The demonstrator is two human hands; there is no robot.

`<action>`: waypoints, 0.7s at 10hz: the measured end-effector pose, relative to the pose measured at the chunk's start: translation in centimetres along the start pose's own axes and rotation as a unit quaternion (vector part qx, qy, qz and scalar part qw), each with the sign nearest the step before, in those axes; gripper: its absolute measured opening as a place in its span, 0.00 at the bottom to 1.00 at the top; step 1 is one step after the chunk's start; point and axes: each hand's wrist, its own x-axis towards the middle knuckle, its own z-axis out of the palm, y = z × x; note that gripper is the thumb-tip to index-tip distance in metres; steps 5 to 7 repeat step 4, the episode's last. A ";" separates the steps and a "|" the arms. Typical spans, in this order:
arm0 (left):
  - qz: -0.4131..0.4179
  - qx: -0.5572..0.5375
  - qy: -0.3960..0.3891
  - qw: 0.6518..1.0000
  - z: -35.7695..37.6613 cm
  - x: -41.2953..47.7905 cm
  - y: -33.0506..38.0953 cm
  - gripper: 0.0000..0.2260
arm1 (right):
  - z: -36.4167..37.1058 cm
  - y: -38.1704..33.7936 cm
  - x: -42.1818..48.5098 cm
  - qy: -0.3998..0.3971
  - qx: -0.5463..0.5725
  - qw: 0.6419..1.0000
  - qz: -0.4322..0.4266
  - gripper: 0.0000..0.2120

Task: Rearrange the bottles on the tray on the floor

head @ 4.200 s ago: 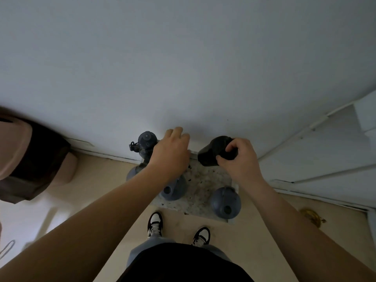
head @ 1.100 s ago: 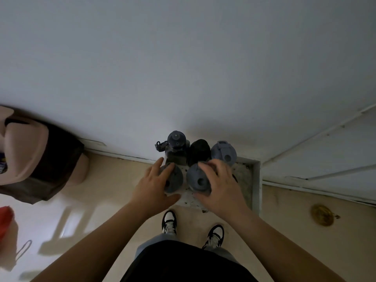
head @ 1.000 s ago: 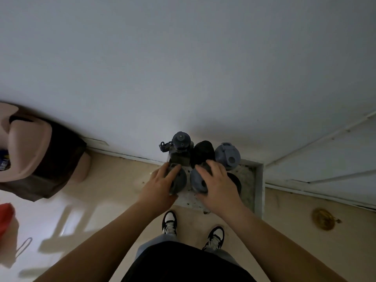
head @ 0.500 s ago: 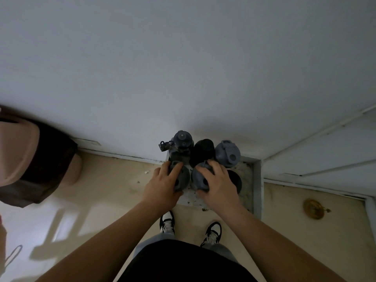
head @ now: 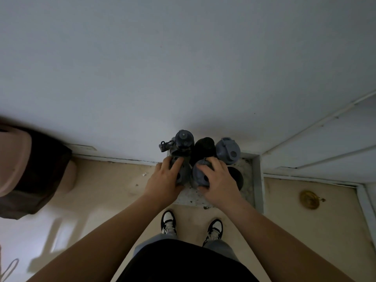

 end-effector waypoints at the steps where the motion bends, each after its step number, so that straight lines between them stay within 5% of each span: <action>1: 0.005 0.000 -0.002 1.000 0.4 -0.8 -0.3 0.41 | 0.1 0.1 -0.4 -0.005 0.008 1.000 -0.014 0.27; 4: 0.015 0.033 -0.003 0.999 -0.8 -1.1 0.0 0.45 | -0.6 -0.1 -1.6 0.027 0.028 0.999 0.006 0.39; 7: 0.015 0.033 -0.003 0.999 -0.8 -1.1 0.0 0.45 | -0.6 -0.1 -1.6 0.027 0.028 0.999 0.006 0.39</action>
